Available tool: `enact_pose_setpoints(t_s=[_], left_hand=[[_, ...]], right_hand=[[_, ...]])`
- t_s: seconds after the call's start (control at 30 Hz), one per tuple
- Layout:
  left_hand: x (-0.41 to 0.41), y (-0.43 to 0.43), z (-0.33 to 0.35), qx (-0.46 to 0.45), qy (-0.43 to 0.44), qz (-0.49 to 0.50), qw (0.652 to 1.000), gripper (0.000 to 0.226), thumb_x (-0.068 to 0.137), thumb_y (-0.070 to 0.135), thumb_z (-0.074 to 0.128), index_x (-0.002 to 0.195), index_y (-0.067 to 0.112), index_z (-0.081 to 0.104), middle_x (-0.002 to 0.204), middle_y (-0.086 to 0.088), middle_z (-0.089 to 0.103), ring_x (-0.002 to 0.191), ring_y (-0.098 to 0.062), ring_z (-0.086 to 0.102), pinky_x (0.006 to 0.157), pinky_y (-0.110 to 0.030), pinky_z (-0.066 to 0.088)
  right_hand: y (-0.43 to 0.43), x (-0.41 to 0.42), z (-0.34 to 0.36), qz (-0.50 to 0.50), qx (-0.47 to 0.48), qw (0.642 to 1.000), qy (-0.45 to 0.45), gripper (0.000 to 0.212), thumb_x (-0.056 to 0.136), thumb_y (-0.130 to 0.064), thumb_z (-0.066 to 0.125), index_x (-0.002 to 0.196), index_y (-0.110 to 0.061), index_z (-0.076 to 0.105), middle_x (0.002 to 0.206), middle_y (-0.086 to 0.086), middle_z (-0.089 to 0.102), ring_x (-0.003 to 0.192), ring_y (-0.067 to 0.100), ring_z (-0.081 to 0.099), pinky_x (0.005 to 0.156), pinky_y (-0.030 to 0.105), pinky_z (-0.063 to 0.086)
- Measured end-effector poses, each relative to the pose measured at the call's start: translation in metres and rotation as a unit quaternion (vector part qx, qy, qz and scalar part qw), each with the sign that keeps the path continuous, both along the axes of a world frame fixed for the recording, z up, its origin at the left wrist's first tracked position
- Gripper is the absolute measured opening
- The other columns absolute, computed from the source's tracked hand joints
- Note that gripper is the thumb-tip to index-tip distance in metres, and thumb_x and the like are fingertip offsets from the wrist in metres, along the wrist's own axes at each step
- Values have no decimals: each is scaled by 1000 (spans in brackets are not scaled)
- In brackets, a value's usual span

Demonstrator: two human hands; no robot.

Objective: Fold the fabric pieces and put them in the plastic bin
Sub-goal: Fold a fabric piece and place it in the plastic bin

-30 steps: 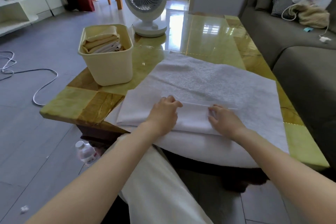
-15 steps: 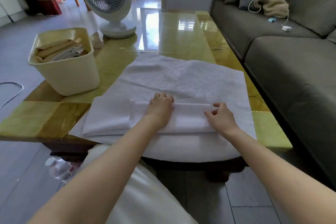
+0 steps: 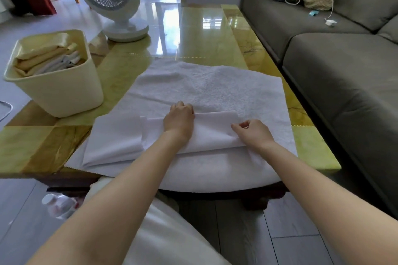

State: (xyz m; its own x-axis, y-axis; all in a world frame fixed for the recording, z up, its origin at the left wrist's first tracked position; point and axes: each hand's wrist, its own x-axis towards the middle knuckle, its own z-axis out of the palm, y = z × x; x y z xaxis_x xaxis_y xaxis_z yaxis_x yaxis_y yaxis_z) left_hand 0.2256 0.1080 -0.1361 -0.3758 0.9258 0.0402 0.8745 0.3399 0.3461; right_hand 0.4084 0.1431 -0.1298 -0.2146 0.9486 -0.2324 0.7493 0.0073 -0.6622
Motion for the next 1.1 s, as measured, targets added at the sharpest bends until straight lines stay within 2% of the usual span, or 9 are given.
enact_pose_setpoints(t_s=[0.1,0.23,0.4,0.6,0.67,0.73,0.87,0.93,1.1], left_hand=[[3,0,0,10,-12,16,1000,19,96,13,42,110,6,54,119,-13,44,114,-29,44,84,-38,41],[9,-8,4,19,-23,-3,1000,19,92,8,41,109,6,51,117,-13,48,110,-29,46,83,-36,40],[19,-39,-2,-33,47,-74,996,33,92,34,46,118,15,52,124,-5,48,118,-25,41,91,-37,36],[25,-56,-9,-49,80,-92,991,47,92,45,43,131,20,42,135,-3,41,125,-24,36,96,-40,30],[25,-55,-6,-58,54,-101,992,46,92,42,45,133,21,42,135,-3,41,125,-24,35,97,-40,29],[21,-55,-2,-46,-10,-104,993,42,93,31,47,133,21,42,135,-3,42,126,-23,37,99,-39,29],[6,-62,16,112,-163,-40,979,21,90,1,43,103,6,59,108,-14,61,104,-29,57,83,-32,41],[-6,-69,27,154,-175,15,972,22,89,0,39,96,3,59,92,-14,64,92,-30,58,74,-31,39],[-29,-77,33,148,-213,69,963,11,92,19,48,97,11,44,74,3,51,82,-27,53,80,-39,43]], right_hand=[[0,2,-1,10,-15,999,-38,47,91,-37,52,52,-13,41,58,3,45,59,20,47,56,32,36],[-1,0,2,9,-19,998,-62,42,90,-32,51,54,-14,37,57,0,41,55,17,43,49,27,29],[0,-6,6,-3,-35,999,-2,29,89,-31,53,76,-5,55,86,14,61,88,34,65,82,46,55],[-15,-14,19,7,-12,998,60,19,83,-19,63,69,-10,54,76,6,58,84,25,61,83,40,52],[-21,-23,26,20,13,995,100,10,80,-13,66,84,-12,57,84,0,57,87,18,57,81,33,49],[-30,-36,32,46,45,990,129,32,78,-14,68,107,-11,56,97,0,58,91,15,56,79,26,48],[-51,-66,34,123,114,977,130,36,81,-18,68,114,-10,55,94,-2,58,89,13,58,73,19,40],[-60,-79,28,155,136,972,110,35,83,-13,63,118,-10,57,101,0,62,98,16,59,77,19,40],[-74,-92,14,218,166,959,72,38,85,-10,59,123,-14,59,106,5,66,103,19,59,89,26,45]])
